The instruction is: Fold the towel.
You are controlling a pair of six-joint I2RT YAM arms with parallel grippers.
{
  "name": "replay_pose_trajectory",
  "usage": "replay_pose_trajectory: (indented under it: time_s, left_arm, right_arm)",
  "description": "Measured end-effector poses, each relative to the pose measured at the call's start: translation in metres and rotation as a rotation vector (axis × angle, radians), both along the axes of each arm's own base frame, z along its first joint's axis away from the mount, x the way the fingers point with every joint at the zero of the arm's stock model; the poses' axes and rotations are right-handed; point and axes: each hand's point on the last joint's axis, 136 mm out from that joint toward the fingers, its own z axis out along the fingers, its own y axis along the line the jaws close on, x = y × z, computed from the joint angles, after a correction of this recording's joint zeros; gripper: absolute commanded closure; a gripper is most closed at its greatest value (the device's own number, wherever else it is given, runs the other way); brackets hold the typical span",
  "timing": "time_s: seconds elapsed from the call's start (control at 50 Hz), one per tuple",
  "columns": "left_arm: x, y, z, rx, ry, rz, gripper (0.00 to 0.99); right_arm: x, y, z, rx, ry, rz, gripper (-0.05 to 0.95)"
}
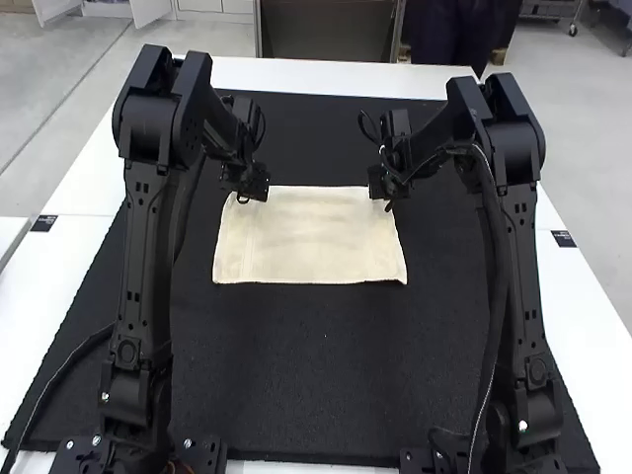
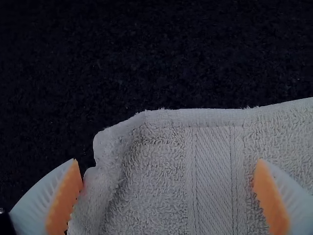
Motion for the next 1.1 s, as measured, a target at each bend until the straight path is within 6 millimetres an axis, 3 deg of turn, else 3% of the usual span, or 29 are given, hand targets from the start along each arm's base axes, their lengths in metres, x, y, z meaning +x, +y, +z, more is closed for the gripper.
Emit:
replay_pose_trajectory:
  time_s: [0.2, 0.44, 0.52, 0.68, 0.72, 0.76, 0.9, 1.1]
  left_arm:
    - [0.000, -0.001, 0.000, -0.008, 0.001, 0.001, 0.228]
    - [0.000, -0.001, 0.000, -0.012, 0.001, 0.004, 0.230]
    - [0.000, -0.001, 0.000, -0.014, 0.001, 0.006, 0.359]
    - [-0.001, -0.002, -0.001, -0.019, 0.004, 0.007, 0.372]
    - [-0.001, -0.002, -0.001, -0.019, 0.005, 0.008, 0.375]
    - [-0.001, -0.002, -0.001, -0.019, 0.006, 0.008, 0.456]
    - [0.000, -0.002, -0.001, -0.023, 0.012, 0.014, 0.520]
    - [0.002, -0.002, -0.002, -0.030, 0.013, 0.023, 0.531]
  right_arm:
    - [0.000, 0.000, 0.000, 0.004, 0.001, 0.000, 0.38]
    - [-0.001, 0.005, -0.001, 0.032, 0.006, 0.006, 0.54]
    - [-0.001, 0.007, -0.001, 0.046, 0.010, 0.011, 0.59]
    - [-0.002, 0.010, -0.001, 0.064, 0.013, 0.014, 0.66]
    - [-0.002, 0.009, -0.001, 0.065, 0.013, 0.013, 0.66]
    - [-0.002, 0.010, -0.001, 0.067, 0.013, 0.012, 0.66]
    - [-0.002, 0.010, -0.001, 0.072, 0.013, 0.012, 0.68]
    - [-0.002, 0.010, -0.001, 0.074, 0.013, 0.011, 0.68]
